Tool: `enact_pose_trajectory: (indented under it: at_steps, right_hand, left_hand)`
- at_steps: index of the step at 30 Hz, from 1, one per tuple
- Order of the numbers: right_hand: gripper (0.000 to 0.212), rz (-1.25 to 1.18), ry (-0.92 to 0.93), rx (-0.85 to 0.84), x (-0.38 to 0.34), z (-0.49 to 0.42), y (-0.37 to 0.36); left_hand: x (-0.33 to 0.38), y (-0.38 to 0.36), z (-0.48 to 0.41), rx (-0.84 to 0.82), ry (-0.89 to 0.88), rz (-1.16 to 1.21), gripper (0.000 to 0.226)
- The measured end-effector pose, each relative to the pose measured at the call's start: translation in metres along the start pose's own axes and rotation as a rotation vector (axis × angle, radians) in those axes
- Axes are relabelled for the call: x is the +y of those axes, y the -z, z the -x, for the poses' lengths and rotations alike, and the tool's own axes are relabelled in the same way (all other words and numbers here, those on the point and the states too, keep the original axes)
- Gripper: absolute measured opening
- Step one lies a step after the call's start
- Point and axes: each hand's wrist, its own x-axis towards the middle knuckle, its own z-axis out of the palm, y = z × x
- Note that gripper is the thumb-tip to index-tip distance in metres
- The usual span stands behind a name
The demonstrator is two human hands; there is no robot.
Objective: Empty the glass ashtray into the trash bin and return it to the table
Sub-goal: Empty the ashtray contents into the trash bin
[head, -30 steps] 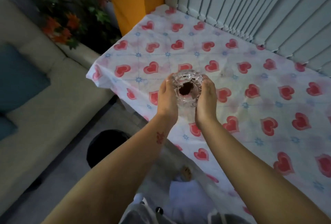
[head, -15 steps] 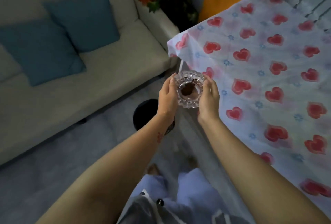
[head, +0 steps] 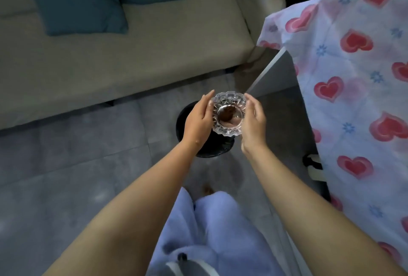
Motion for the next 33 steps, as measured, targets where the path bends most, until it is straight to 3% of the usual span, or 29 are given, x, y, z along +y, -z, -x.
enact_pose_trajectory:
  at_steps: [4, 10, 19, 22, 26, 33]
  right_hand:
    - [0.03, -0.026, -0.046, -0.032, 0.054, -0.031, -0.014]
    - [0.027, 0.1, -0.007, -0.015, 0.166, -0.087, -0.033]
    - [0.029, 0.069, 0.084, 0.038, 0.287, -0.165, -0.057]
    - [0.027, 0.039, 0.111, 0.053, 0.304, -0.178, -0.06]
    - [0.024, 0.037, 0.144, 0.084, 0.316, -0.192, -0.061]
    - [0.029, 0.099, 0.151, 0.104, 0.33, -0.197, -0.059]
  left_hand:
    - [-0.071, -0.013, -0.017, 0.055, 0.054, -0.069, 0.043]
    - [-0.202, -0.021, -0.049, 0.021, 0.096, -0.371, 0.052]
    - [-0.345, -0.051, -0.101, 0.123, 0.209, -0.434, 0.064]
    - [-0.369, -0.062, -0.115, 0.188, 0.192, -0.337, 0.059]
    - [-0.381, -0.067, -0.124, 0.268, 0.007, -0.243, 0.054]
    - [-0.366, -0.057, -0.129, 0.353, -0.071, -0.253, 0.048]
